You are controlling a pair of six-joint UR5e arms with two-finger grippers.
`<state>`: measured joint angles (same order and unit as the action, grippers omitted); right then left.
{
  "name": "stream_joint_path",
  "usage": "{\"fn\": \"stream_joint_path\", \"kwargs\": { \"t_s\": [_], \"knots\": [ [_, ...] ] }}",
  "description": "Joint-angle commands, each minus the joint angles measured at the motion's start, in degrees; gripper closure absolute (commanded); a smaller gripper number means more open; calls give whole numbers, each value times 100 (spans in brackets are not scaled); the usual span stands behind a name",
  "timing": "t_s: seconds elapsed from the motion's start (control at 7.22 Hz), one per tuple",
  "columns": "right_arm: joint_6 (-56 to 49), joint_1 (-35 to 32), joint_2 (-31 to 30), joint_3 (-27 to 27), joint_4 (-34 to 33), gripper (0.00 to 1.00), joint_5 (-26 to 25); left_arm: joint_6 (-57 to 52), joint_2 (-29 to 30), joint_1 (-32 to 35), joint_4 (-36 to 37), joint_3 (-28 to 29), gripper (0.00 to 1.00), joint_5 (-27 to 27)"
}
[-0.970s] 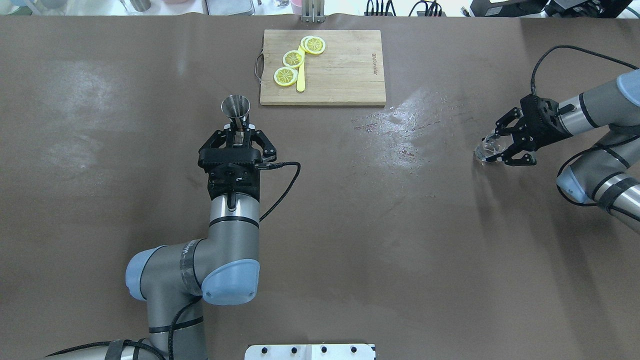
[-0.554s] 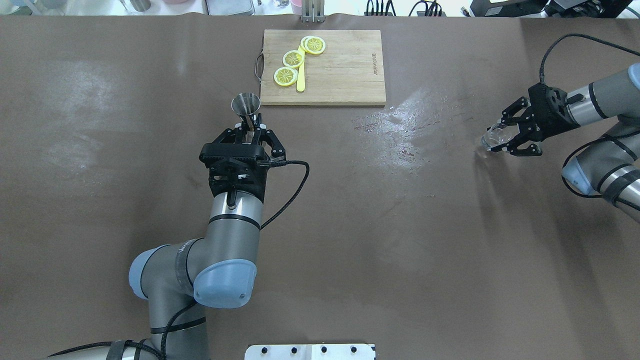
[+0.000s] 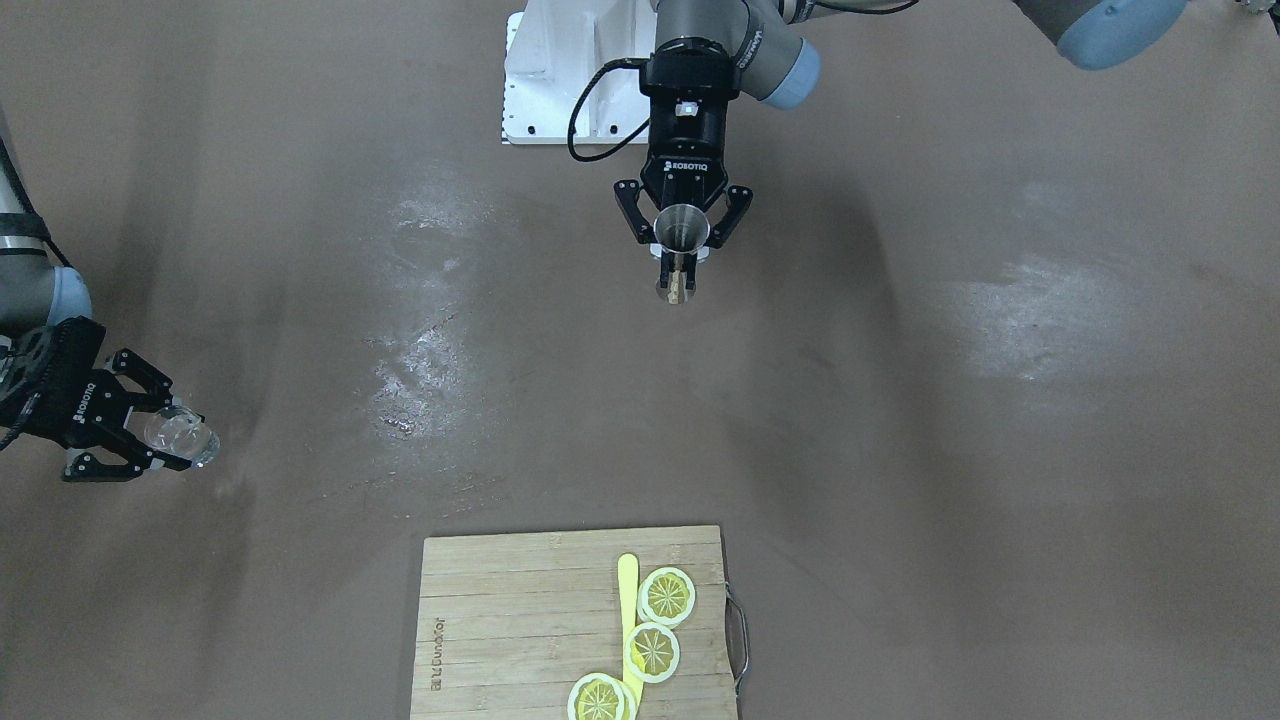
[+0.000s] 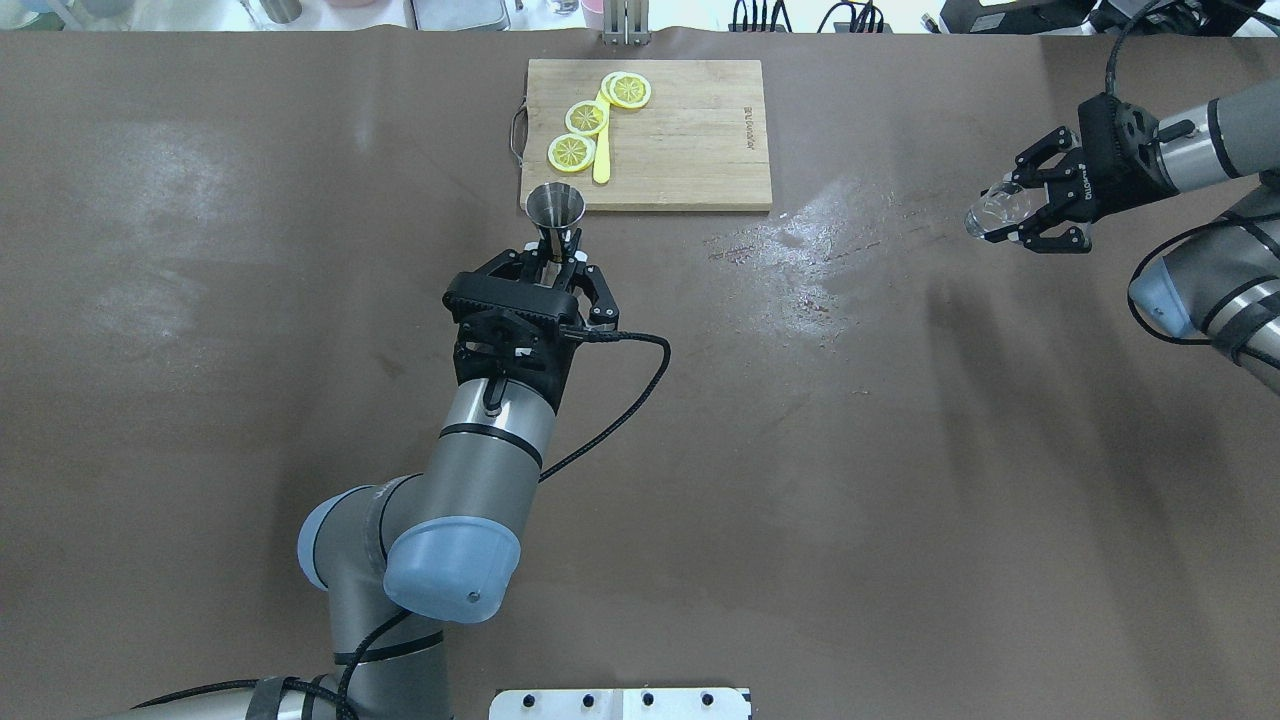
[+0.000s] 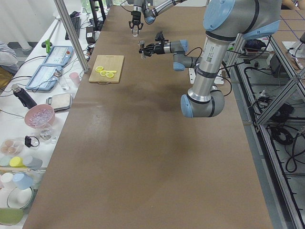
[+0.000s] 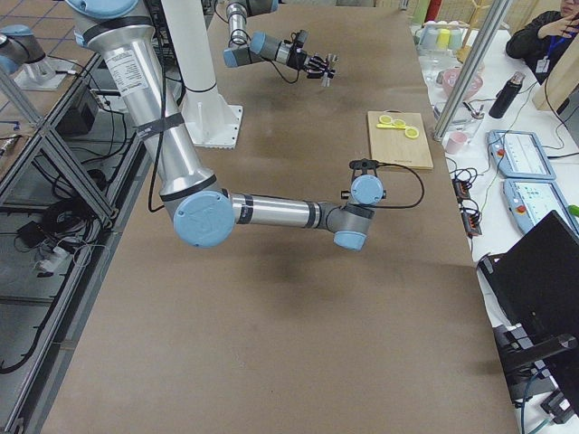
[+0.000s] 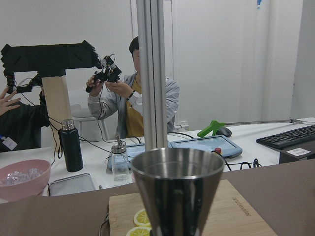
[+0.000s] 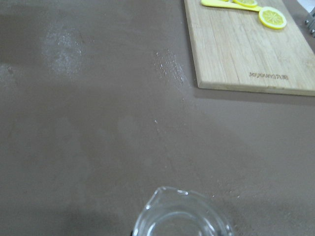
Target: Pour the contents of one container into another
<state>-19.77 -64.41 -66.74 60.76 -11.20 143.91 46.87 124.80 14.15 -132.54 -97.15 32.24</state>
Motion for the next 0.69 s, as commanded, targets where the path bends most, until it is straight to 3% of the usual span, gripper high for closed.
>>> {"fn": "stream_joint_path", "kwargs": {
  "t_s": [0.0, 0.28, 0.55],
  "knots": [
    [79, -80, 135, 512, -362, 100, 58, -29, 481, 18, 0, 360, 100, 465],
    [61, -202, 39, 1740, -1686, 100, 75, -29, 842, 78, 52, 800, 100, 468],
    [79, -396, -14, 2499, -2611, 100, 556, -29, 1133, 79, 70, 1346, 100, 477]
  ]
}}
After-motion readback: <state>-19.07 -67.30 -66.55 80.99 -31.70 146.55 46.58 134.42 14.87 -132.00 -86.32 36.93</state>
